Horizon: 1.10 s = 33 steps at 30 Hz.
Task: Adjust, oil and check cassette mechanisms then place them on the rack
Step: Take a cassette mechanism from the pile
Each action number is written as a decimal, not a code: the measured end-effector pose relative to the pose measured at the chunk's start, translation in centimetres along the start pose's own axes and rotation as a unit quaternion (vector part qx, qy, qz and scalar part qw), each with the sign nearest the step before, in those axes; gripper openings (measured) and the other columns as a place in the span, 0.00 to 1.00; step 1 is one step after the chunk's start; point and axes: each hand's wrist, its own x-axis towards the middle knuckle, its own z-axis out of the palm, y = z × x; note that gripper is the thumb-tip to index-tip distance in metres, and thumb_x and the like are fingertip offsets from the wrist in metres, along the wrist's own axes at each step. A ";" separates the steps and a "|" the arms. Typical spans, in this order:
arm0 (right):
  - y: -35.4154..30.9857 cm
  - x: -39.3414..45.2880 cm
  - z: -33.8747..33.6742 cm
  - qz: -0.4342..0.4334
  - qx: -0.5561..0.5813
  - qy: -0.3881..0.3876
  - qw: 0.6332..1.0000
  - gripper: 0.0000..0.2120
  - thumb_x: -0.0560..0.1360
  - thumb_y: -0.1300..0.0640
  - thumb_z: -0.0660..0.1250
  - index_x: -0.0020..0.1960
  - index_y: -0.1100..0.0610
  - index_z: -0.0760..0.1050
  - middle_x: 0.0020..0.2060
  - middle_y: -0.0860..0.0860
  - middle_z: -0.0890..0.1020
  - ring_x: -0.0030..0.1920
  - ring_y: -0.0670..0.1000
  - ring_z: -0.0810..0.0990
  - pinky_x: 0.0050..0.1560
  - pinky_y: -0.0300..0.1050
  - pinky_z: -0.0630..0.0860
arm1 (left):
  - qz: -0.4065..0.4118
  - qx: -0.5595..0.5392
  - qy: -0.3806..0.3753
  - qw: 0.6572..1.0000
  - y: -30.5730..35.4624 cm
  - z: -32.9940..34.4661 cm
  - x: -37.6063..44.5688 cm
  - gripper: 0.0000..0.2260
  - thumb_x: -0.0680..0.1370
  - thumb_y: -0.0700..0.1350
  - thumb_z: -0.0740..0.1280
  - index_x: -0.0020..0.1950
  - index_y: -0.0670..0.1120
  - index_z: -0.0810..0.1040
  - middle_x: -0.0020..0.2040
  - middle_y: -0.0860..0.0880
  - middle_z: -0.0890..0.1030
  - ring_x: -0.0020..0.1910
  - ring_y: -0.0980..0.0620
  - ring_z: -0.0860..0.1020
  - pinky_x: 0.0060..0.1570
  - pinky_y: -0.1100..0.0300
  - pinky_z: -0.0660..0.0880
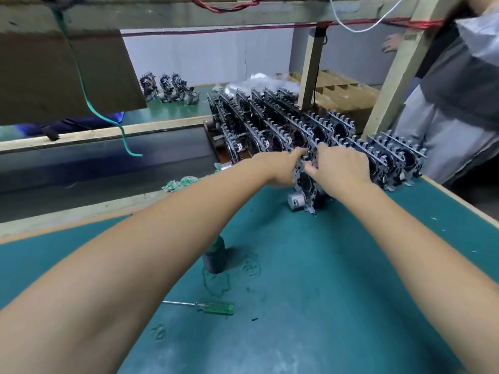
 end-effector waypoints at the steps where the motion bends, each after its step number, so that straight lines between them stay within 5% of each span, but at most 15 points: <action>1: -0.3 -0.4 -0.7 -0.009 -0.005 0.015 1.000 0.19 0.78 0.43 0.59 0.53 0.59 0.71 0.47 0.57 0.80 0.45 0.59 0.79 0.36 0.46 0.63 | -0.006 0.004 0.001 1.000 0.1 -0.3 -0.6 0.33 0.79 0.50 0.63 0.78 0.50 0.47 0.71 0.43 0.67 0.62 0.43 0.73 0.54 0.50 0.71; 5: -2.7 -3.9 -4.1 -0.043 0.134 0.060 0.988 0.13 0.77 0.43 0.60 0.46 0.53 0.70 0.39 0.51 0.79 0.39 0.56 0.75 0.35 0.46 0.62 | 0.009 -0.015 0.089 0.996 -0.4 -2.7 -6.1 0.20 0.78 0.53 0.63 0.69 0.51 0.68 0.62 0.48 0.75 0.58 0.47 0.75 0.52 0.52 0.73; 9: -7.6 -9.6 -7.2 -0.119 0.349 0.046 0.928 0.09 0.75 0.46 0.64 0.40 0.49 0.70 0.28 0.46 0.74 0.31 0.50 0.73 0.33 0.48 0.69 | -0.022 -0.085 0.184 0.979 -2.6 -2.4 -16.6 0.07 0.75 0.54 0.66 0.52 0.56 0.79 0.43 0.60 0.80 0.45 0.56 0.78 0.43 0.57 0.75; 12: -12.6 -13.6 -7.1 -0.190 0.442 -0.039 0.876 0.08 0.75 0.50 0.65 0.38 0.49 0.70 0.28 0.47 0.75 0.31 0.47 0.72 0.37 0.50 0.72 | -0.134 -0.199 0.249 0.938 -5.1 1.5 -24.7 0.02 0.74 0.51 0.69 0.41 0.56 0.80 0.38 0.61 0.81 0.41 0.61 0.78 0.42 0.59 0.75; 15: -18.3 -17.7 -5.0 -0.273 0.405 -0.176 0.855 0.05 0.76 0.50 0.64 0.43 0.49 0.71 0.36 0.46 0.77 0.41 0.47 0.74 0.47 0.50 0.72 | -0.258 -0.263 0.291 0.883 -7.2 7.3 -32.1 0.10 0.74 0.45 0.71 0.35 0.57 0.78 0.35 0.61 0.81 0.39 0.63 0.78 0.40 0.67 0.73; 18: -24.0 -20.7 -3.4 -0.349 0.358 -0.222 0.837 0.07 0.76 0.48 0.62 0.51 0.50 0.72 0.45 0.46 0.78 0.51 0.48 0.73 0.51 0.44 0.69 | -0.309 -0.281 0.309 0.855 -7.9 11.6 -38.1 0.14 0.72 0.41 0.73 0.36 0.60 0.76 0.37 0.62 0.81 0.42 0.64 0.77 0.40 0.71 0.71; 21: -29.8 -21.9 -3.5 -0.376 0.384 -0.229 0.811 0.10 0.76 0.50 0.63 0.55 0.52 0.72 0.50 0.49 0.78 0.54 0.50 0.73 0.53 0.45 0.68 | -0.320 -0.214 0.332 0.861 -8.9 12.5 -43.0 0.13 0.72 0.42 0.74 0.44 0.60 0.77 0.44 0.63 0.79 0.47 0.62 0.75 0.48 0.67 0.69; 23: -33.9 -22.3 -3.9 -0.379 0.412 -0.225 0.797 0.11 0.77 0.53 0.63 0.58 0.53 0.72 0.53 0.51 0.77 0.57 0.51 0.72 0.57 0.46 0.68 | -0.326 -0.124 0.359 0.866 -10.3 11.6 -46.0 0.10 0.70 0.42 0.76 0.48 0.51 0.81 0.48 0.54 0.81 0.51 0.55 0.75 0.53 0.62 0.68; 26: -39.8 -22.7 -5.2 -0.394 0.430 -0.213 0.784 0.18 0.76 0.57 0.64 0.65 0.54 0.69 0.59 0.52 0.73 0.61 0.53 0.69 0.61 0.47 0.67 | -0.382 0.017 0.344 0.858 -12.7 9.7 -50.0 0.19 0.65 0.40 0.79 0.54 0.42 0.81 0.53 0.42 0.80 0.52 0.40 0.78 0.53 0.46 0.74; 30: -45.6 -23.0 -7.8 -0.466 0.441 -0.128 0.757 0.28 0.73 0.58 0.68 0.71 0.54 0.64 0.64 0.53 0.69 0.63 0.55 0.66 0.60 0.51 0.67 | -0.467 0.117 0.301 0.823 -15.2 8.1 -55.0 0.24 0.63 0.46 0.80 0.56 0.40 0.80 0.53 0.38 0.78 0.50 0.36 0.76 0.48 0.40 0.74; 33: -48.4 -22.9 -9.6 -0.573 0.372 -0.025 0.730 0.27 0.74 0.55 0.68 0.71 0.53 0.66 0.64 0.52 0.72 0.64 0.54 0.67 0.61 0.49 0.67 | -0.539 0.107 0.209 0.809 -16.5 7.6 -58.2 0.25 0.65 0.61 0.70 0.51 0.43 0.82 0.43 0.41 0.80 0.41 0.39 0.79 0.41 0.43 0.77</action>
